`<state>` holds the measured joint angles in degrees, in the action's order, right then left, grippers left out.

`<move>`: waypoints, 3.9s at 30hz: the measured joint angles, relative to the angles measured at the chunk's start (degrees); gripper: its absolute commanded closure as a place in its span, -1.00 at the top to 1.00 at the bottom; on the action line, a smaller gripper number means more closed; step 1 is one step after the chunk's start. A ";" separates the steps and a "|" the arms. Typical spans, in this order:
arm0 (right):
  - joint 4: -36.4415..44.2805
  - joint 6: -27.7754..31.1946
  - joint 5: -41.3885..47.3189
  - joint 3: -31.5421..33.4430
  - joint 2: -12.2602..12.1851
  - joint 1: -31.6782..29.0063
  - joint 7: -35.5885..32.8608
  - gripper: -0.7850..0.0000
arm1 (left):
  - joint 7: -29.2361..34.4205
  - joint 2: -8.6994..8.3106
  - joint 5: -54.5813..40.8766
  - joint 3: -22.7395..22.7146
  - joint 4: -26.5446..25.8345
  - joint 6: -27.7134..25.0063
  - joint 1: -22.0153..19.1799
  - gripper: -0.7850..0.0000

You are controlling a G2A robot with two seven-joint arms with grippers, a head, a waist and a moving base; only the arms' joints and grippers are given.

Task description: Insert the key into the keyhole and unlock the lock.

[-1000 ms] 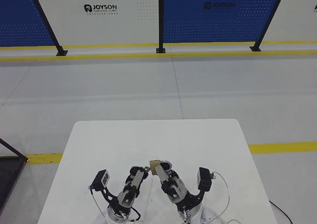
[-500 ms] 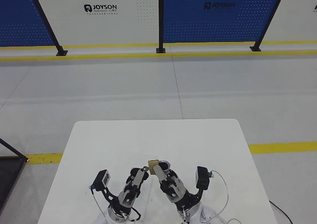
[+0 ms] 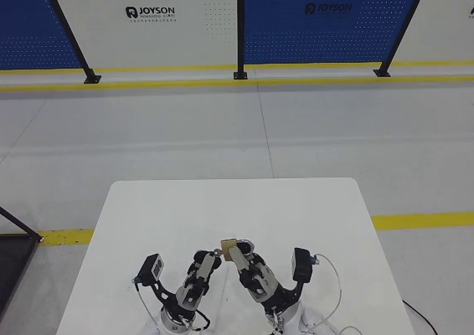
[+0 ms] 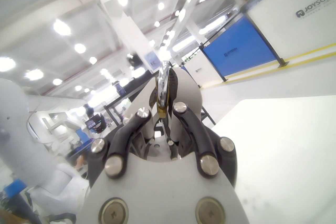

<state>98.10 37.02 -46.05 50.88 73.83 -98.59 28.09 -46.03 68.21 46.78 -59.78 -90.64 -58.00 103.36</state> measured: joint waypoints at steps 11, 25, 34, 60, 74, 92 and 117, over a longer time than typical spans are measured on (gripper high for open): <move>0.19 -0.05 -0.12 -0.07 -0.06 0.22 -1.73 -1.00 | -0.05 -0.02 0.59 -0.63 -0.09 0.00 0.24 -0.95; 0.77 -0.12 -0.22 0.13 -0.25 0.04 -3.47 -1.00 | -0.41 0.38 3.87 -1.82 0.09 0.69 0.59 -1.00; 1.06 -0.26 -0.02 0.46 -0.40 -0.30 -3.88 -1.00 | -4.86 0.77 12.62 -3.07 -0.57 5.71 1.28 -1.00; 2.22 -1.36 0.73 0.99 -0.79 -1.02 -6.20 -1.00 | -19.24 0.66 34.63 -2.85 0.33 24.37 1.17 -1.00; 2.51 -1.78 0.48 0.91 -0.91 -1.25 -6.43 -1.00 | -21.44 0.59 41.17 -2.35 0.45 38.01 0.94 -1.00; 2.64 -1.84 0.62 0.94 -1.04 -1.35 -6.20 -1.00 | -23.55 0.53 49.44 -2.87 1.05 55.36 0.17 -1.00; -5.75 -12.33 -0.81 1.39 -1.07 4.02 -21.89 -1.00 | -16.82 -4.11 36.66 -23.02 -9.16 34.90 14.24 1.00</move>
<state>92.35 24.69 -46.85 52.28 72.77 -94.57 6.20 -62.85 64.10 83.44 -82.80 -99.80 -23.10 117.60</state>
